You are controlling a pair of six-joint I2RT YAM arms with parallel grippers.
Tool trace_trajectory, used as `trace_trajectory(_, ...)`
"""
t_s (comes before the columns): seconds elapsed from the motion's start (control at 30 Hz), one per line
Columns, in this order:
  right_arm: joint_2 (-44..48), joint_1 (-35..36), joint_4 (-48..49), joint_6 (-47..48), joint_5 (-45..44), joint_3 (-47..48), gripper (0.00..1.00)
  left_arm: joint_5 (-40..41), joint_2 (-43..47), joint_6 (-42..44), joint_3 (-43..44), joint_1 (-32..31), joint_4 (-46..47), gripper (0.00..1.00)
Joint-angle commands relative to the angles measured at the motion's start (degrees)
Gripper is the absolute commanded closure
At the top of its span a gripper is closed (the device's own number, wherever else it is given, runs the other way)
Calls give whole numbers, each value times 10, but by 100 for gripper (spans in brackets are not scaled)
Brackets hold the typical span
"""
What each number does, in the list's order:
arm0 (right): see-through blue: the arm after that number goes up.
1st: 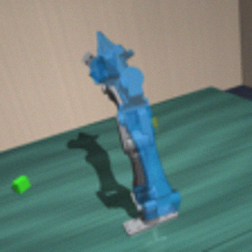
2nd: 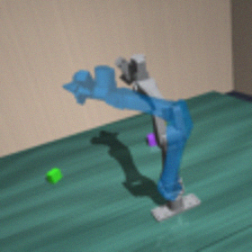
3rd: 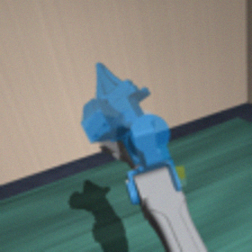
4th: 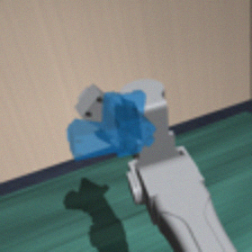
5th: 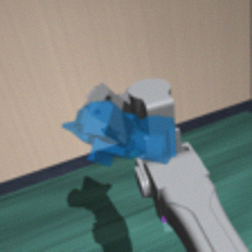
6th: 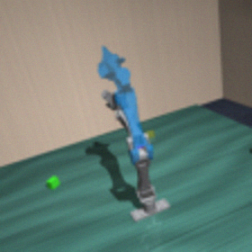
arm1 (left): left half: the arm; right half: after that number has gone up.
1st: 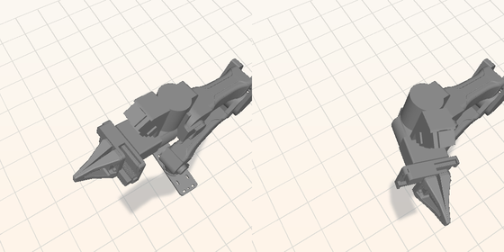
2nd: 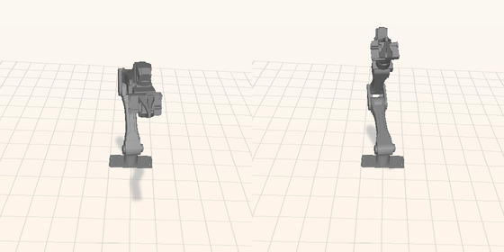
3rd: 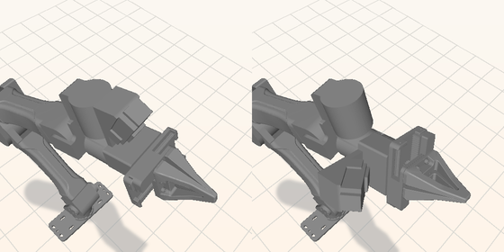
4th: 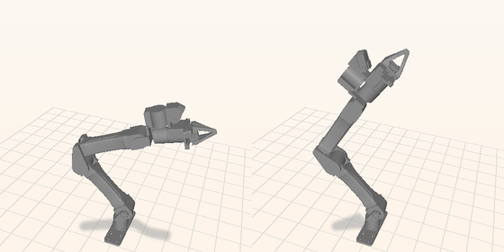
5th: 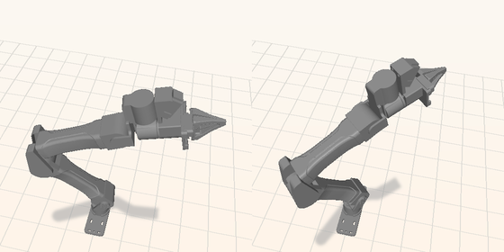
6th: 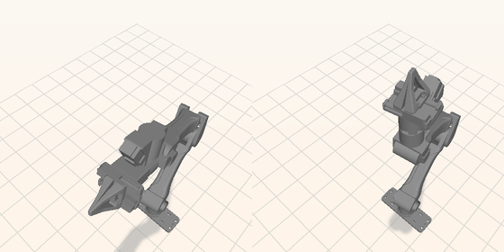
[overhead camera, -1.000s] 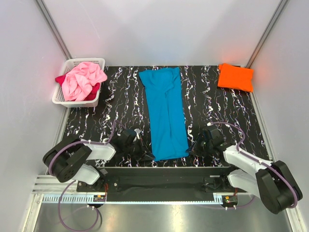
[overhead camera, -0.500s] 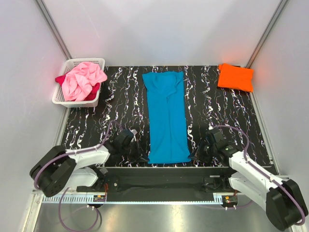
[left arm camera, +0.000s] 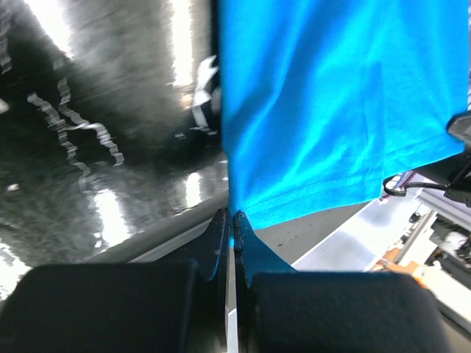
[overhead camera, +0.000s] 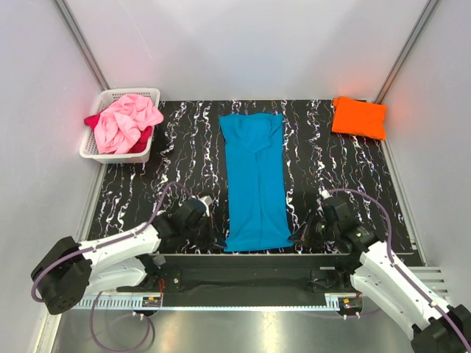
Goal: Fold and stack the t-shirts
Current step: Fold the tshirt
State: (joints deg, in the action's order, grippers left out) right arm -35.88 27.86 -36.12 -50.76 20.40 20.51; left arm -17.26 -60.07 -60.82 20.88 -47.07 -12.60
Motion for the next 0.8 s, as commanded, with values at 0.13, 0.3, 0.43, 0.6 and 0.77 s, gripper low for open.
trace_trajectory(0.13, -63, 4, 18, 64, -46, 108, 100, 55, -21, 52, 106, -10, -31, 100)
trace_trajectory(0.3, -146, 4, 80, 87, -94, 142, 100, 128, -60, 77, 189, -9, -85, 100)
trace_trajectory(0.43, -214, 4, 126, 111, -121, 174, 100, 171, -109, 108, 284, 12, -134, 100)
trace_trajectory(0.6, -308, 1, 153, 152, -170, 248, 100, 191, -185, 149, 354, 64, -143, 100)
trace_trajectory(0.77, -426, -30, 172, 208, -191, 358, 100, 190, -260, 180, 435, 110, -146, 100)
